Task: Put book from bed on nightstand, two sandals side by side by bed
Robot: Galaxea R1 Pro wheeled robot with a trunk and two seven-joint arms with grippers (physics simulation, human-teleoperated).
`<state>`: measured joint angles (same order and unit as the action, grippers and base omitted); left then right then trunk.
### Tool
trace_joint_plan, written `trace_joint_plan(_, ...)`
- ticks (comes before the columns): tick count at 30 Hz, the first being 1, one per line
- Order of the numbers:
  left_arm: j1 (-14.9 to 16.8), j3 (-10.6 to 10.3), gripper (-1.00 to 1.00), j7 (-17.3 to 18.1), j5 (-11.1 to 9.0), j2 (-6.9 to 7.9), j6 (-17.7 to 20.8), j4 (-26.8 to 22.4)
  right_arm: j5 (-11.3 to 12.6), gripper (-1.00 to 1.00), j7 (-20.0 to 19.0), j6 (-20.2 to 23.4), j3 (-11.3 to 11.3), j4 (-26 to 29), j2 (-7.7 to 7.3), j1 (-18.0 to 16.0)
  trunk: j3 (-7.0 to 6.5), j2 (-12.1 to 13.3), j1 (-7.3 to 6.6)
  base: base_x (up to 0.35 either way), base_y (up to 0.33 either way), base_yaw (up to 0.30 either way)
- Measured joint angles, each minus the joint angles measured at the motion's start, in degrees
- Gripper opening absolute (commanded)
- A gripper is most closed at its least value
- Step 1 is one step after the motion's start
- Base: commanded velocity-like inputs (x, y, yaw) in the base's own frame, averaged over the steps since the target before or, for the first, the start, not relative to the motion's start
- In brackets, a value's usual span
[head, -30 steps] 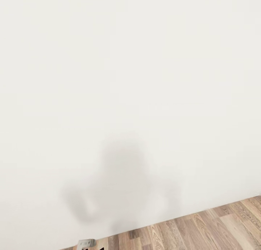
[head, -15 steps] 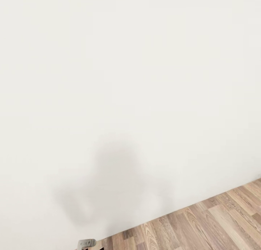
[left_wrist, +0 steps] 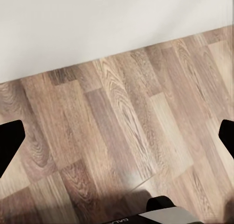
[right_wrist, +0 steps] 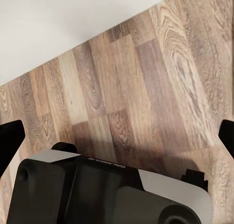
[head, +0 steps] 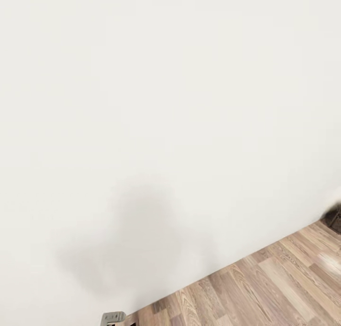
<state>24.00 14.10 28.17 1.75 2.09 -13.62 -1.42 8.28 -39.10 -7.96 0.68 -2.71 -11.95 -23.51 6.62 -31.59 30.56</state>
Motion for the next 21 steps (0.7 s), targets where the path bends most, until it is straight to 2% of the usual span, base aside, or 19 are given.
trace_joint_plan(21, 0.0, 0.0, 1.0, 0.0, 0.0, 0.0, 0.0, 0.0, 0.0, 1.0, 0.1, 0.0, 0.0, 0.0, 0.0, 0.0, 0.0, 0.0, 0.0, 0.0, 0.0, -0.196)
